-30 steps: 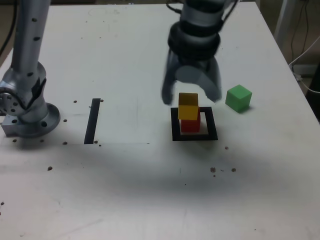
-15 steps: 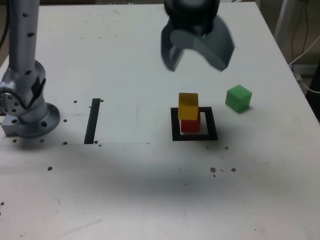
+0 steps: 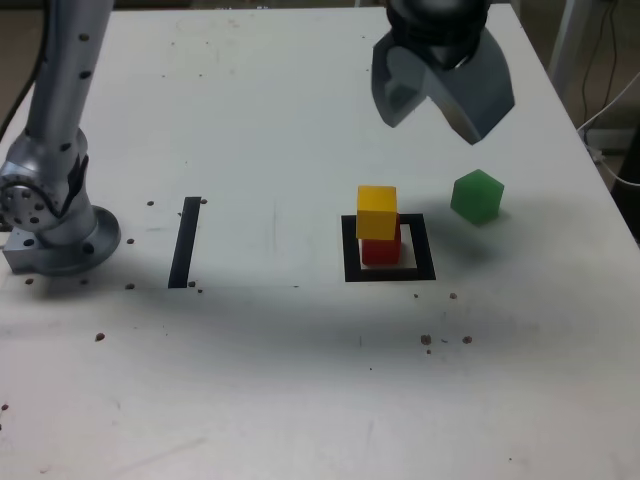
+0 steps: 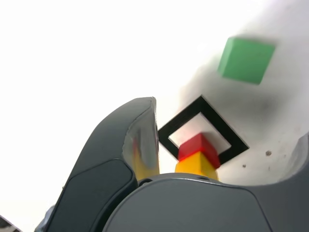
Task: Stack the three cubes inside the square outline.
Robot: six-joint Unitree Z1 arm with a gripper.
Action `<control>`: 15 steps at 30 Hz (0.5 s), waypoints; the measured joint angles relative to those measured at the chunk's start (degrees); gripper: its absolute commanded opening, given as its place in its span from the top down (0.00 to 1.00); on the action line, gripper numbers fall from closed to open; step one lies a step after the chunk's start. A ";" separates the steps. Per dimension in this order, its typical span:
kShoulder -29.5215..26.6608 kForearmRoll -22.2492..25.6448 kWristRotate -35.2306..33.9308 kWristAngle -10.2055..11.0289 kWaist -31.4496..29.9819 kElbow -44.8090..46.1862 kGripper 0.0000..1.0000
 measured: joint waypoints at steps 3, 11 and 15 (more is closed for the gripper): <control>2.19 -1.42 1.01 -0.10 0.10 -0.96 0.01; 8.13 -6.10 3.03 -1.31 0.20 -2.45 0.04; 10.31 -7.32 3.76 -2.89 0.29 -3.14 0.07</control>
